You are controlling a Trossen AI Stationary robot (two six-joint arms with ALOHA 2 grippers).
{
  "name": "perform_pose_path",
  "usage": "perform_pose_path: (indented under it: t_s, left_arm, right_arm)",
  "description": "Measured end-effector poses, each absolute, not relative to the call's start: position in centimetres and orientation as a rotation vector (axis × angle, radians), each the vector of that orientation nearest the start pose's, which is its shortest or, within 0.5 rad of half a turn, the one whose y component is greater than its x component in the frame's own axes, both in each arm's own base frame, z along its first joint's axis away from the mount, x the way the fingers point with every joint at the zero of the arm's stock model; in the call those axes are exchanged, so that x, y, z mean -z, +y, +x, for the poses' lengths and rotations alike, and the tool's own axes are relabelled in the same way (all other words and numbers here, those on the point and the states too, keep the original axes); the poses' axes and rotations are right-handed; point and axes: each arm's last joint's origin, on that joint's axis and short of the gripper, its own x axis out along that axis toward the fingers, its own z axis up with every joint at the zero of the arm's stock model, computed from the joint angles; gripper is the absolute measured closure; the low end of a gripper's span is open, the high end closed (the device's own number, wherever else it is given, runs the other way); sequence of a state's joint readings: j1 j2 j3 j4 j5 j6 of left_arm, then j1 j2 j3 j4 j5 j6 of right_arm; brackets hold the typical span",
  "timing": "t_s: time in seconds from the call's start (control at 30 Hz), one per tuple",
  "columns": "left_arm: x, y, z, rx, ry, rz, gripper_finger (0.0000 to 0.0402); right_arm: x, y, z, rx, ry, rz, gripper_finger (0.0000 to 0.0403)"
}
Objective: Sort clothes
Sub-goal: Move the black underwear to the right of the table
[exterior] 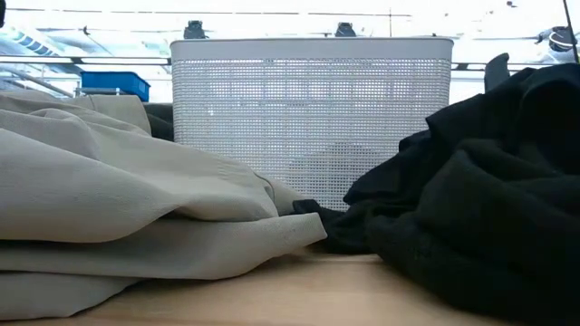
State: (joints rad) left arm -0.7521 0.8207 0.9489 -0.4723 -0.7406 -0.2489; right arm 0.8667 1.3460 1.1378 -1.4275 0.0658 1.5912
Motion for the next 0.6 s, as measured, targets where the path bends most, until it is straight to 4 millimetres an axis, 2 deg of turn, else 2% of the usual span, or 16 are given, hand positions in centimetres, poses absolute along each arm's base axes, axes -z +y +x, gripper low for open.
perform_pose_path:
  t_s: [0.3,0.53,0.6]
  left_arm:
    - [-35.7,-9.5,13.0,-0.02,0.252,-0.013,0.021]
    - [-35.5,-9.4,13.0,-0.022,0.269,-0.002,0.021]
    - [-35.5,-9.4,12.9,-0.023,0.273,-0.001,0.021]
  right_arm:
    - [-27.3,16.6,17.0,0.319,1.141,0.42,0.0403]
    - [-25.1,15.7,19.0,0.249,1.083,0.392,0.0403]
    - [-25.0,15.2,19.4,0.257,1.077,0.392,0.0398]
